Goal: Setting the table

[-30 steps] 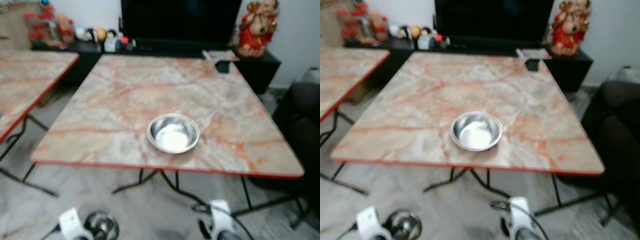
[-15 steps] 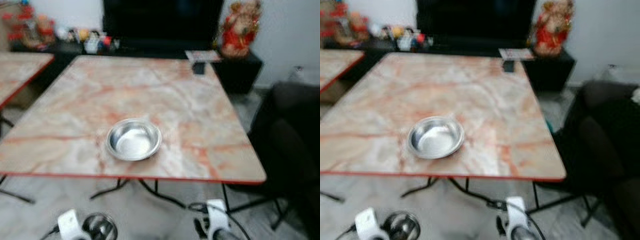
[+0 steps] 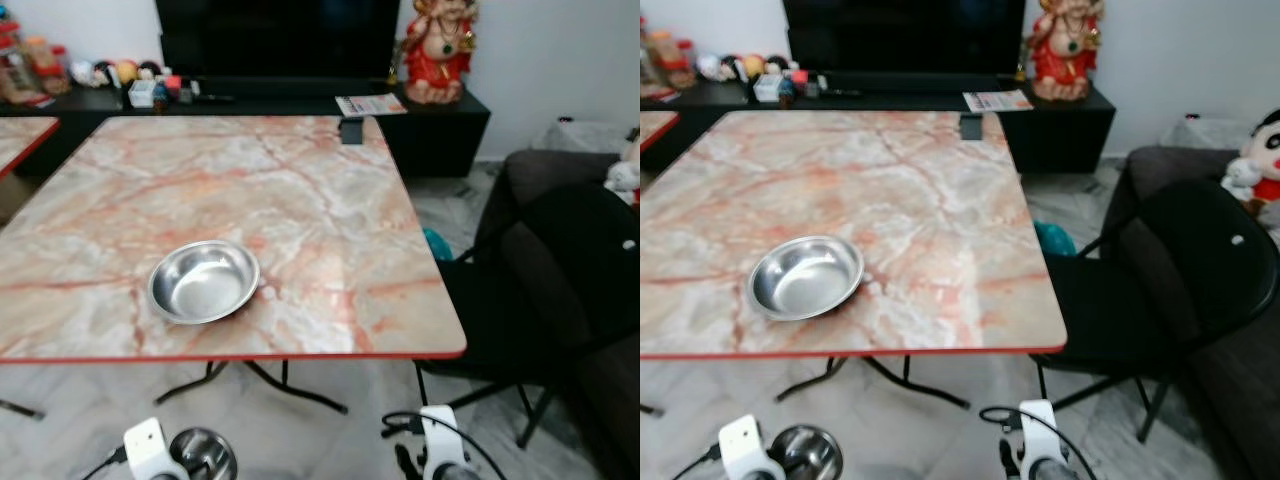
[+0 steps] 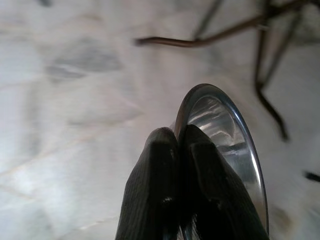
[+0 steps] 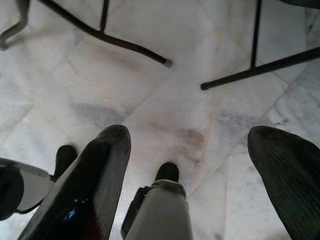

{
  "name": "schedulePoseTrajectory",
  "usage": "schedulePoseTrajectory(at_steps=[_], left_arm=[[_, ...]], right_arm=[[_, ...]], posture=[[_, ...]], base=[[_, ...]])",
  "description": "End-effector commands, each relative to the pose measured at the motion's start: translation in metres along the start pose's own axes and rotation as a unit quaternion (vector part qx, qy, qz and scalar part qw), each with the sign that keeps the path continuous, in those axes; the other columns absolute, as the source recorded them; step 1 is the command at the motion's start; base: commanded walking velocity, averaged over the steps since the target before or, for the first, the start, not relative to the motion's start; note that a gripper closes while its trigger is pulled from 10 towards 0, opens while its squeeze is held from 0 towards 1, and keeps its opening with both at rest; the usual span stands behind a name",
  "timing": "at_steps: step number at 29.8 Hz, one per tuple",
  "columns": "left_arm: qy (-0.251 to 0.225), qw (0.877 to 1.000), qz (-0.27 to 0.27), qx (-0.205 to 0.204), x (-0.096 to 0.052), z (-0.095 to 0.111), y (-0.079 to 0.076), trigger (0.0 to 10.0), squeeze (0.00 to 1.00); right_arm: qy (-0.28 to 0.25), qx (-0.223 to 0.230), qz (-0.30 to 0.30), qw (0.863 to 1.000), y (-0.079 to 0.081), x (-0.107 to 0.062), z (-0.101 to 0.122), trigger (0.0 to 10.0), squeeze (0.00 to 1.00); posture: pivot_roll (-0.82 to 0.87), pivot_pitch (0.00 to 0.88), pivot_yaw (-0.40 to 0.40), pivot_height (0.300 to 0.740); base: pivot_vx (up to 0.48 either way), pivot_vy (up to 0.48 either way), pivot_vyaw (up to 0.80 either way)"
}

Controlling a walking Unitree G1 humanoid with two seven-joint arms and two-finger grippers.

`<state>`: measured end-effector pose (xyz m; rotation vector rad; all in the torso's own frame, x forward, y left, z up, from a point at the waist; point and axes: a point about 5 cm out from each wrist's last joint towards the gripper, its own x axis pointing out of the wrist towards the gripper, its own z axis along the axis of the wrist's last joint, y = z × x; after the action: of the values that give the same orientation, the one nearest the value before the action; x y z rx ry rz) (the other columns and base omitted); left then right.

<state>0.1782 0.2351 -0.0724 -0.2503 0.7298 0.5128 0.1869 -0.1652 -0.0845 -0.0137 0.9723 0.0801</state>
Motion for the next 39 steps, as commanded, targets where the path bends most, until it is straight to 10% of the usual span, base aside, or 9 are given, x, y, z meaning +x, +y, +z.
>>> schedulePoseTrajectory(at_steps=[1,7,11,16,20,28,29,35,39], left_arm=[[-0.016,0.999,0.036,-0.003,0.0,0.003,0.008,10.0,0.0],[-0.061,0.983,0.174,-0.019,-0.007,0.009,0.045,10.0,0.0],[-0.167,0.938,0.304,-0.014,-0.018,0.046,0.087,10.0,0.0],[-0.195,0.923,0.332,-0.005,-0.022,0.057,0.093,10.0,0.0],[-0.421,0.775,0.47,0.035,-0.077,0.18,0.116,10.0,0.0],[-0.567,0.679,0.462,0.066,-0.132,0.258,0.087,10.0,0.0],[-0.578,0.679,0.448,0.068,-0.134,0.264,0.082,10.0,0.0],[-0.57,0.819,0.066,0.036,-0.115,0.288,-0.015,10.0,0.0],[-0.516,0.853,-0.076,0.024,-0.106,0.279,-0.06,10.0,0.0]], right_arm=[[0.0,-0.005,-0.004,1.0,-0.004,0.0,0.003,10.0,0.0],[0.004,-0.011,-0.002,1.0,-0.003,0.0,0.002,10.0,0.0],[0.006,-0.019,0.003,1.0,-0.002,0.0,0.002,10.0,0.0],[0.006,-0.02,0.004,1.0,-0.002,0.0,0.002,10.0,0.0],[0.006,-0.031,0.01,0.999,0.002,0.001,0.006,10.0,0.0],[0.006,-0.027,0.01,1.0,0.003,0.001,0.006,10.0,0.0],[0.006,-0.027,0.01,1.0,0.003,0.001,0.005,10.0,0.0],[0.008,-0.027,0.012,1.0,0.006,0.001,0.004,10.0,0.0],[0.006,-0.023,0.011,1.0,0.006,0.002,0.004,10.0,0.0]], posture=[[0.04,0.0,-0.034,0.709],[0.05,0.0,-0.039,0.709],[0.08,0.0,-0.058,0.709],[0.08,0.0,-0.058,0.709],[0.09,0.0,-0.062,0.709],[0.09,0.0,-0.053,0.709],[0.09,0.0,-0.053,0.709],[0.08,0.0,-0.046,0.709],[0.07,0.0,-0.038,0.709]], base=[[0.0,0.0,0.0],[0.0,0.0,0.0],[0.0,0.0,0.0],[0.0,0.0,0.0],[0.0,0.0,0.0],[0.0,0.0,0.0],[0.0,0.0,0.0],[0.0,0.0,0.0],[0.0,0.0,0.0]])
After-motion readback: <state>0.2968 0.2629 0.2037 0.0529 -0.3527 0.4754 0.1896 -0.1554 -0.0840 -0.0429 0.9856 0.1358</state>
